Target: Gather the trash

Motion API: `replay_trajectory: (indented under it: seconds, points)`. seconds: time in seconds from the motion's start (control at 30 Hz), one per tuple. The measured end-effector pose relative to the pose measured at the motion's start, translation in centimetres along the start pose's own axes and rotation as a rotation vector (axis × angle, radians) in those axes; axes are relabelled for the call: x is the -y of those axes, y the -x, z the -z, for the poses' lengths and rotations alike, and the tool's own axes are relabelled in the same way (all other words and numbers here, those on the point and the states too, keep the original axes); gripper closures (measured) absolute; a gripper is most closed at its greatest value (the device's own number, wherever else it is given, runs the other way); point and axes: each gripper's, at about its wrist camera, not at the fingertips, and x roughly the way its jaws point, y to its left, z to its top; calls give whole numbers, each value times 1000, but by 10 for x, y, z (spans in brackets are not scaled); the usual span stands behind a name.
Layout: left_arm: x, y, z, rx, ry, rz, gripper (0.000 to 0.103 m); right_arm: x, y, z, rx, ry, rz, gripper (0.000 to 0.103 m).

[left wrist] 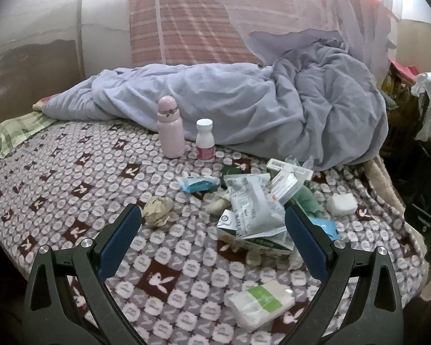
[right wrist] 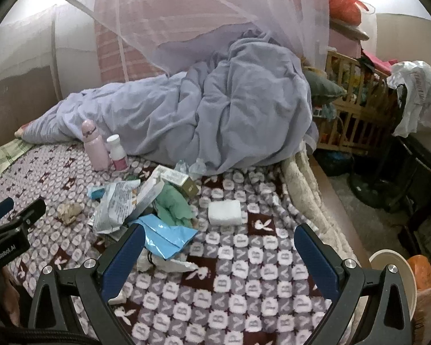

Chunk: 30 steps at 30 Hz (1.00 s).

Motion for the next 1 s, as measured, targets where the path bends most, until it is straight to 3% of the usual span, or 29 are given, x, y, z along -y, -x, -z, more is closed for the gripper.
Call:
replay_trajectory:
  seconds: [0.33,0.57,0.87,1.0]
  points:
    - [-21,-16,11,-53,-18,-29,3,-4,-16,12,-61,69,30,0]
    - [-44,-22,24,-84,-60,-22,3,6,-42,38,-160,50,-38,0]
    - [-8,-19,54,-197,-262,206,3,10,-73,54,-234,59,-48,4]
    - [21,-30,72,-258,-373,296,3,12,-88,56,-273,31,-155,8]
